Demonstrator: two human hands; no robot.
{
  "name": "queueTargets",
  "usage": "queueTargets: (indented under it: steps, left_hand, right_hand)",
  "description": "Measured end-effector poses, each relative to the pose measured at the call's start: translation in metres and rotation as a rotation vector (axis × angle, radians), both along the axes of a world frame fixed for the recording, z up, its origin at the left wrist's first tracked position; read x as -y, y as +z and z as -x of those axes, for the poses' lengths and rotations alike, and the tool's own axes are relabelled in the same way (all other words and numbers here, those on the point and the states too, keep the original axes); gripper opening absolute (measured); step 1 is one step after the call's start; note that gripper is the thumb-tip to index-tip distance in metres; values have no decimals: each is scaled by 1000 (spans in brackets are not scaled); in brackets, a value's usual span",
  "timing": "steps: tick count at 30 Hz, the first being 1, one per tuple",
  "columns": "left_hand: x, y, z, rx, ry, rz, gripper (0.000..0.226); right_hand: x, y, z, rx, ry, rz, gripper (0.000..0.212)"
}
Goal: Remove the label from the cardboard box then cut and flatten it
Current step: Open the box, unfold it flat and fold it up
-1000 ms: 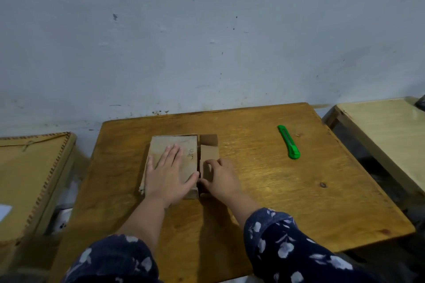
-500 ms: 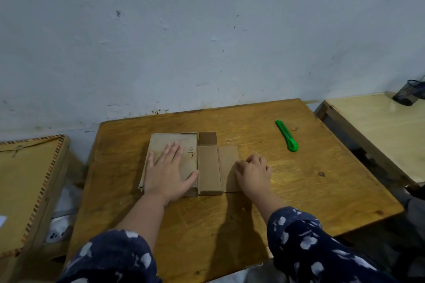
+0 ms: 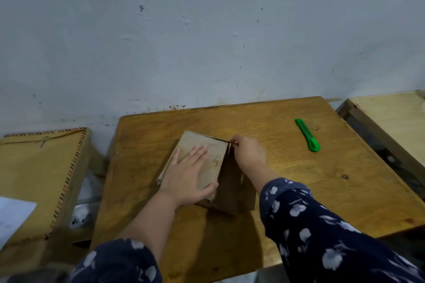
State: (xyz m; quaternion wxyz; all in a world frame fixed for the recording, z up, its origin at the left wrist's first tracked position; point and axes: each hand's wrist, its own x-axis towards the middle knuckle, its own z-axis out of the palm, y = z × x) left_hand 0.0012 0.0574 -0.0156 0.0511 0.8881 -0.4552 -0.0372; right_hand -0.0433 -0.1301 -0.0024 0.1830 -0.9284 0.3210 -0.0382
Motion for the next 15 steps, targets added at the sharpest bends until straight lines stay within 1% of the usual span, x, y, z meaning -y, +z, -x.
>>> queueTargets:
  steps: [3,5,7,10,12,15]
  left_hand:
    - [3,6,3,50,-55,-72,87]
    - [7,9,10,74,-47,-90,84]
    - [8,10,22,63,17,-65,80]
    - [5,4,44,18,177,-4,74]
    - [3,-1,62,-56,311,46,73]
    - [5,-5,90,-271,462,120,77]
  right_hand:
    - [3,0,23,18,-84,-35,23]
    - [7,0,38,15,-129,-36,23]
    - [13,0,54,3,-166,-58,24]
    - [19,0,82,-3,-168,-111,27]
    - [19,-1,101,21,-183,-167,29]
    - [19,-5,133,73,-236,-242,29]
